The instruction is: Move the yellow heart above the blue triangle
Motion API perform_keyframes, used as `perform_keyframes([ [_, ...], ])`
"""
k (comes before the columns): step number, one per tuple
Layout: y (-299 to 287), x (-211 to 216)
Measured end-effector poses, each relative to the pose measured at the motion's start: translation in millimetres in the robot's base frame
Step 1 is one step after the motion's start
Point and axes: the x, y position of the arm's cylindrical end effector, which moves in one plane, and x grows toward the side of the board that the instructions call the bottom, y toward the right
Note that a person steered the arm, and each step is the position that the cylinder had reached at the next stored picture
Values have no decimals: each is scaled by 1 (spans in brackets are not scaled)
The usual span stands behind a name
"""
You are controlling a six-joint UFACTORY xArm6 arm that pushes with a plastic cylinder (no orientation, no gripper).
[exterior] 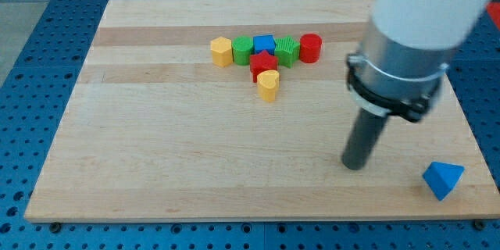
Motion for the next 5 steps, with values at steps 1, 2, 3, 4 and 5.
perform_keyframes([
  [1, -37, -30],
  [2, -73, -59],
  [3, -106, -76],
  [4, -131, -95],
  [5, -133, -122],
])
